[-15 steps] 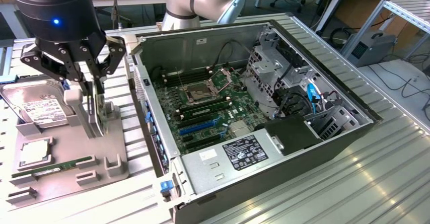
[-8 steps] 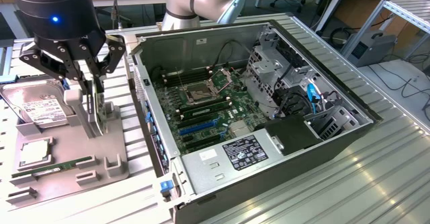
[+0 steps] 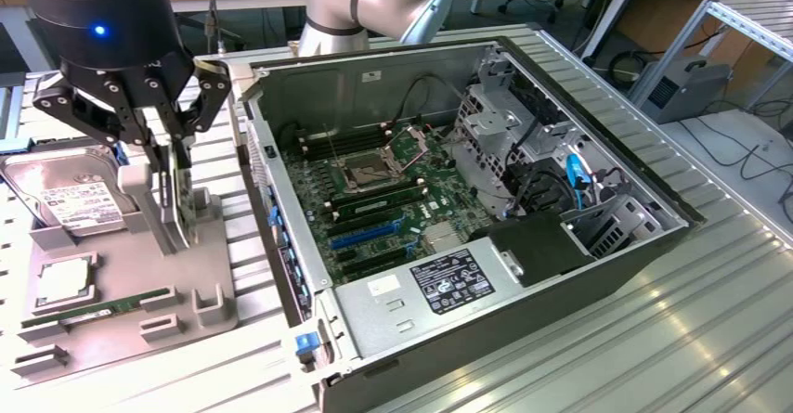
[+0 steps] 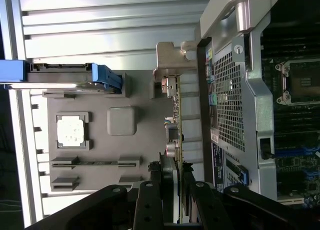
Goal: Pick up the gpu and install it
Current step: 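Pick up the gpu and move the gpu toward the slot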
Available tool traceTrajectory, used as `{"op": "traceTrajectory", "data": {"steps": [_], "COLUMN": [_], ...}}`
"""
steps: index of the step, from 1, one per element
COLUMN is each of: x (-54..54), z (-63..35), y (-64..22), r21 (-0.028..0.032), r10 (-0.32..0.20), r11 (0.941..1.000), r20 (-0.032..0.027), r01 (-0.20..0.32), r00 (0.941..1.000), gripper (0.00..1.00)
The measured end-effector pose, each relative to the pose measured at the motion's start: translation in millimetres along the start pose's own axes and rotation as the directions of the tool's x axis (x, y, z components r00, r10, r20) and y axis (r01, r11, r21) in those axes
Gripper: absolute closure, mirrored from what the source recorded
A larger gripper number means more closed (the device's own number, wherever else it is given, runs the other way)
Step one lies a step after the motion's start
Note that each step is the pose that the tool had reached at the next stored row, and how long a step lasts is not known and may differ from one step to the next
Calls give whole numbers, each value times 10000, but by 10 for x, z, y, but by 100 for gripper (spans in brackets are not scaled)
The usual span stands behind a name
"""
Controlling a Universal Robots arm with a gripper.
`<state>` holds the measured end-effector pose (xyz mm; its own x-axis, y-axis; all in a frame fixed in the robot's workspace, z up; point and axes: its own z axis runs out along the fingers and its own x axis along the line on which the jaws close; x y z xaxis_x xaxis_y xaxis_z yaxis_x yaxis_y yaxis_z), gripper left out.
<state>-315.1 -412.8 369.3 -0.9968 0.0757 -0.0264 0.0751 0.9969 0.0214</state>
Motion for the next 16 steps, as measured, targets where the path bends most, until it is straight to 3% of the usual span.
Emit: {"op": "traceTrajectory", "data": {"steps": [16], "x": [-2], "z": [-60], "y": [1], "r21": [0], "r10": [0], "r11": [10000], "r20": [0], "r01": [0], "r00": [10000], "gripper": [73]}}
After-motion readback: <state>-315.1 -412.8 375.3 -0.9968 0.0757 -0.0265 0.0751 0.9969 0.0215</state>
